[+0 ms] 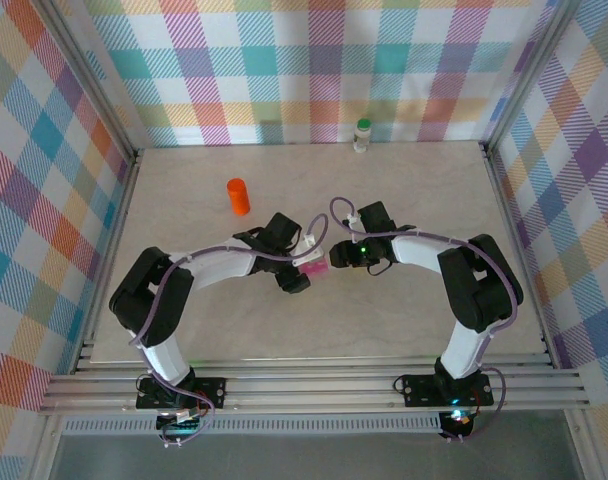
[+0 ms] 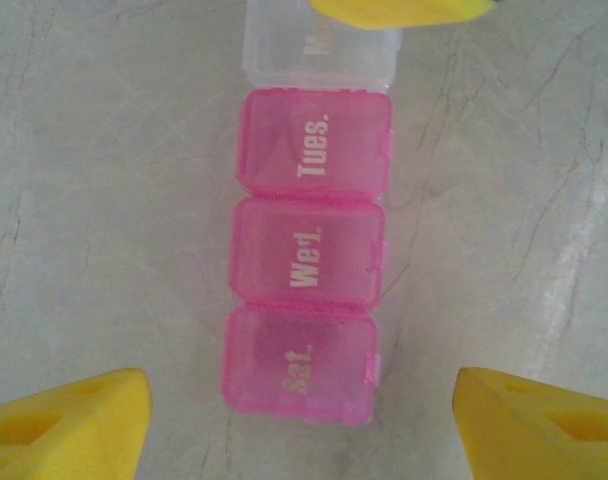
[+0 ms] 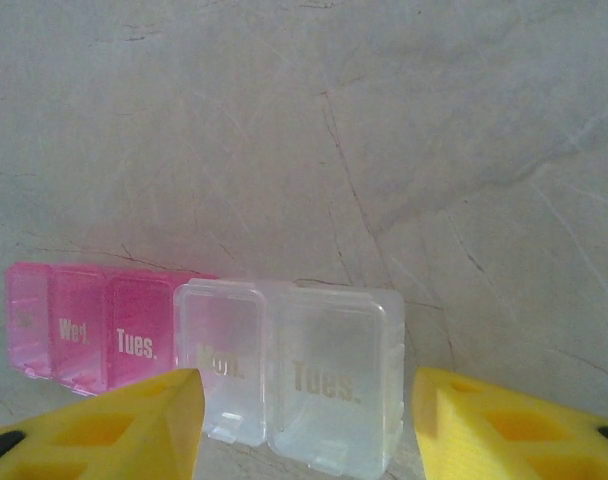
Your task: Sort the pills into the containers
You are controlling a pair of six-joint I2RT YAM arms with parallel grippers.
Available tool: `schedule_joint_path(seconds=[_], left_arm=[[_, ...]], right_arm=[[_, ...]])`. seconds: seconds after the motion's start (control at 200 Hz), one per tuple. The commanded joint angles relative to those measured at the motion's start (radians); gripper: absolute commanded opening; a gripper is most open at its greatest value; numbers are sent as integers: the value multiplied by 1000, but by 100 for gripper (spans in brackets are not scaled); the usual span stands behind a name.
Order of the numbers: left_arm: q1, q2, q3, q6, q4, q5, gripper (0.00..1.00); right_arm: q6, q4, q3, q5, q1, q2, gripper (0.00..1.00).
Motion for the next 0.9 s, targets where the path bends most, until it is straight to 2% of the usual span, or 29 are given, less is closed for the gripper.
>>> schedule_joint_path(seconds=[0.0,0.385,0.895], left_arm=[[15,24,48,25,-33,24,78],[58,74,125,66,-160,134,76],[60,163,199,92,-209,119,72]], right_arm=[[-9,-14,39,-24,2,14,57],[-18,-46,75,-35,2,79,52],[-20,-60,84,-33,4,92,52]])
